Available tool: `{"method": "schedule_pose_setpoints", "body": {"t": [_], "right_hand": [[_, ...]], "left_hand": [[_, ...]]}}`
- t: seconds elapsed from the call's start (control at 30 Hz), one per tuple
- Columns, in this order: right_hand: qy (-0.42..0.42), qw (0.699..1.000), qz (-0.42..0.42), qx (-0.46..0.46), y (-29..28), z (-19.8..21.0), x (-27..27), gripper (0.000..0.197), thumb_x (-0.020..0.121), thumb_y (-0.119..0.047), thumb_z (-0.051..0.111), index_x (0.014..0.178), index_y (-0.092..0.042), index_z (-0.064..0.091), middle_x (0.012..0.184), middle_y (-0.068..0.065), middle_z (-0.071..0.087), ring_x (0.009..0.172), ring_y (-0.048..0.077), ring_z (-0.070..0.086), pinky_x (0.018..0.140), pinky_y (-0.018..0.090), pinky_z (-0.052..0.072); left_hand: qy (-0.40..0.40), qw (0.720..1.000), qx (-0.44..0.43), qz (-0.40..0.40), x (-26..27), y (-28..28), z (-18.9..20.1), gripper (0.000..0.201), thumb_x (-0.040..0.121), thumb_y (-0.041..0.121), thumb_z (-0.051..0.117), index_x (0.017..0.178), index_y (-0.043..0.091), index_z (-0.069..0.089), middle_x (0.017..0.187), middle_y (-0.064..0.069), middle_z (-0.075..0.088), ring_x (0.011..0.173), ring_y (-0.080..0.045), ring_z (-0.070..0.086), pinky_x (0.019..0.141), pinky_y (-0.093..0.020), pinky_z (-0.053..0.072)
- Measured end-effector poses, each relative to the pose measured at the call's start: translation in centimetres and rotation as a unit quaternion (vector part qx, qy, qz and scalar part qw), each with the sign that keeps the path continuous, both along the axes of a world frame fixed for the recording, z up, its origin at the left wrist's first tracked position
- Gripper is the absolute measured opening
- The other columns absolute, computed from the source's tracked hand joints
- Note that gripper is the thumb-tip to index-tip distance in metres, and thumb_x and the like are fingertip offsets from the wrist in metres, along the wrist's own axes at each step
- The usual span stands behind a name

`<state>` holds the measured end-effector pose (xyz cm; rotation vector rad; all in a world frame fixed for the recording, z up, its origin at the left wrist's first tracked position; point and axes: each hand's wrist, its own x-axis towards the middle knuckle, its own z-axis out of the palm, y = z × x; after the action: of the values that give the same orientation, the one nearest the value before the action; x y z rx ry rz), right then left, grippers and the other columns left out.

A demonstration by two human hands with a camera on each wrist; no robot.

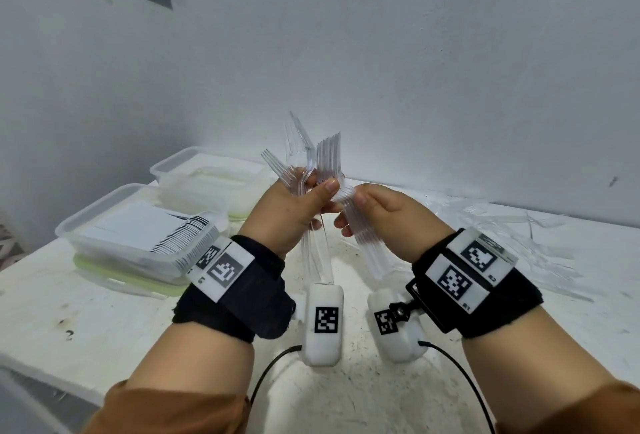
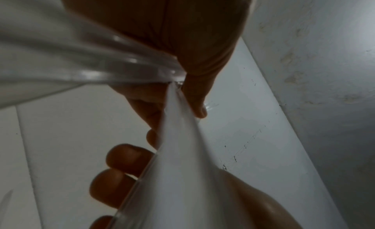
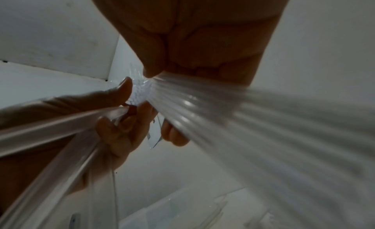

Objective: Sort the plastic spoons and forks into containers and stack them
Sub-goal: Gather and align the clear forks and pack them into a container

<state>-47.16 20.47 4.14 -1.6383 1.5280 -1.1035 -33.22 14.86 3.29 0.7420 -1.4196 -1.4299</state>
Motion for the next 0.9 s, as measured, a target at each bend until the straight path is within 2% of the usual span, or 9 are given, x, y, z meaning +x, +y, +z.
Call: {"method": "schedule_pose_setpoints", "body": {"t": [0.17,0.3,0.37,0.43,0.47,0.53,0.6,0.73,0.9], "right_hand": [[0.041,0.998,0.038,0.02,-0.2,0.2,0.1,0.02,0.099,-0.011,0.038,0.087,-0.022,0.05,0.081,-0.004,0.062,0.072,0.009,0.059,0.066,0.017,0.047],[0.021,0.999,0.035,0.026,-0.6,0.3,0.2,0.02,0.095,-0.004,0.046,0.084,-0.02,0.048,0.076,-0.002,0.061,0.067,0.011,0.058,0.064,0.022,0.046],[0.01,0.999,0.02,0.027,-0.8,0.3,0.0,0.02,0.095,-0.002,0.046,0.083,-0.018,0.049,0.073,0.0,0.059,0.065,0.012,0.058,0.064,0.022,0.045],[0.003,1.0,0.002,0.021,-0.9,0.3,-0.3,0.019,0.095,0.0,0.045,0.085,-0.015,0.05,0.071,0.002,0.057,0.062,0.013,0.057,0.059,0.016,0.044],[-0.003,1.0,-0.008,0.018,-0.9,0.2,-0.4,0.018,0.095,0.0,0.045,0.085,-0.014,0.05,0.07,0.002,0.057,0.062,0.013,0.056,0.058,0.016,0.044],[-0.023,0.999,-0.027,0.016,-0.8,0.1,-0.7,0.02,0.095,0.0,0.045,0.084,-0.016,0.051,0.07,0.002,0.057,0.061,0.013,0.056,0.062,0.022,0.044],[-0.055,0.997,-0.043,0.013,-0.8,0.0,-0.8,0.021,0.095,0.0,0.043,0.083,-0.016,0.052,0.07,0.002,0.058,0.061,0.013,0.057,0.064,0.027,0.044],[-0.097,0.994,-0.053,0.003,-0.8,0.0,-0.8,0.021,0.095,-0.001,0.043,0.084,-0.016,0.052,0.069,0.002,0.059,0.06,0.013,0.058,0.063,0.026,0.045],[-0.105,0.994,-0.044,-0.004,-0.9,0.3,-0.5,0.022,0.096,-0.001,0.043,0.083,-0.017,0.052,0.07,0.002,0.06,0.06,0.011,0.06,0.064,0.026,0.047]], "left_hand": [[-0.012,1.0,-0.011,-0.012,0.0,-0.1,0.4,0.009,0.088,0.013,0.061,0.093,0.016,0.056,0.087,0.0,0.059,0.062,-0.006,0.065,0.044,-0.013,0.039],[-0.021,0.999,-0.019,-0.017,-0.2,-0.4,0.7,0.008,0.088,0.014,0.062,0.094,0.016,0.057,0.099,-0.005,0.06,0.065,-0.008,0.066,0.045,-0.014,0.039],[-0.018,0.999,-0.013,-0.024,-0.3,-0.5,0.7,0.007,0.088,0.015,0.061,0.088,0.015,0.054,0.093,-0.003,0.063,0.07,-0.013,0.066,0.044,-0.014,0.038],[-0.009,1.0,-0.005,-0.026,-0.3,-0.5,0.7,0.011,0.09,0.015,0.058,0.081,0.018,0.051,0.083,0.002,0.061,0.073,-0.012,0.066,0.044,-0.014,0.038],[-0.011,1.0,-0.005,-0.021,-0.3,-0.4,0.7,0.011,0.091,0.017,0.056,0.082,0.019,0.052,0.083,0.004,0.061,0.072,-0.009,0.066,0.045,-0.013,0.038],[-0.03,0.999,-0.013,0.0,-0.3,-0.5,0.6,0.008,0.094,0.022,0.052,0.086,0.021,0.054,0.087,0.007,0.06,0.07,-0.004,0.064,0.046,-0.013,0.038],[-0.041,0.998,-0.02,0.035,-0.3,-0.6,0.5,0.01,0.095,0.025,0.051,0.087,0.026,0.057,0.083,0.009,0.057,0.071,-0.005,0.059,0.051,-0.016,0.038],[-0.034,0.996,-0.033,0.07,-0.2,-0.7,0.5,0.021,0.095,0.02,0.051,0.086,0.035,0.064,0.075,0.014,0.053,0.063,-0.003,0.046,0.051,-0.015,0.036],[-0.041,0.996,-0.055,0.055,-0.4,-0.7,0.5,0.023,0.09,0.015,0.058,0.093,0.038,0.064,0.064,0.02,0.056,0.058,0.0,0.044,0.05,-0.013,0.035]]}}
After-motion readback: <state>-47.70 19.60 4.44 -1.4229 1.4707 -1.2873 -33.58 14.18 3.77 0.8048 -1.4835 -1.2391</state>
